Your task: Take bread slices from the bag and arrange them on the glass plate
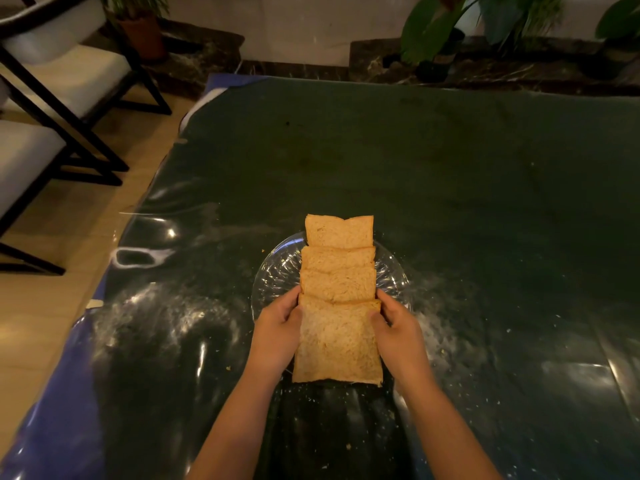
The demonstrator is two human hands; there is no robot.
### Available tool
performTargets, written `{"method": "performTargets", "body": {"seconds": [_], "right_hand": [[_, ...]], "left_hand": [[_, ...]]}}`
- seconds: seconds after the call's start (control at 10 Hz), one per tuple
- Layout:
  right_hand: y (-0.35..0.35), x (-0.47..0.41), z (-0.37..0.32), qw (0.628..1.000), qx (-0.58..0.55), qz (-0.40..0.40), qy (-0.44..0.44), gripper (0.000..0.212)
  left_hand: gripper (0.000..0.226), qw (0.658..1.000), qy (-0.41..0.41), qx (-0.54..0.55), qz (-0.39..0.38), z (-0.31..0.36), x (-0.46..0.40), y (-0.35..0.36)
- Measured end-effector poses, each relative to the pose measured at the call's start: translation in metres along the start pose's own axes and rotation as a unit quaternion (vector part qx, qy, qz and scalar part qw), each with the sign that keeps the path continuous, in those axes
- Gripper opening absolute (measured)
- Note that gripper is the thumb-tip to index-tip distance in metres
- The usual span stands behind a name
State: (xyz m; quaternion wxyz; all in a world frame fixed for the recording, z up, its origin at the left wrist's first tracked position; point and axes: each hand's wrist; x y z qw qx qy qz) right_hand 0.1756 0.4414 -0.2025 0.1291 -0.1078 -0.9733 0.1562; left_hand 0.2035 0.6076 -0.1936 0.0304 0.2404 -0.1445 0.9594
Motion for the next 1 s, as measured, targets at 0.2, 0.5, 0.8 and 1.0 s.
{"method": "performTargets", "body": {"seconds": [0.2,0.5,0.8,1.0], "right_hand": [[0.003,-0.006,-0.004,0.999,0.016,0.006,-0.028,0.038],[0.003,-0.007,-0.004,1.0,-0.007,-0.012,-0.026,0.039],[-0.016,-0.015,-0.014,0.998,0.015,-0.057,-0.011,0.044],[-0.023,-0.016,-0.057,0.997,0.076,-0.01,-0.032,0.043]], "left_hand": [[0.06,1.0,0.004,0.007,0.005,0.001,-0.003,0.002],[0.049,1.0,0.026,0.014,0.0,0.005,-0.01,0.0],[0.046,0.999,-0.034,-0.018,0.008,0.005,-0.006,-0.014],[0.045,0.995,0.001,-0.099,0.007,0.047,0.003,-0.026]]}}
Point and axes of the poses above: each hand's wrist, its own x-axis away from the middle knuckle, its own y-axis out of the palm, z = x × y, and after that the axes turned 8 degrees about -y, right-handed
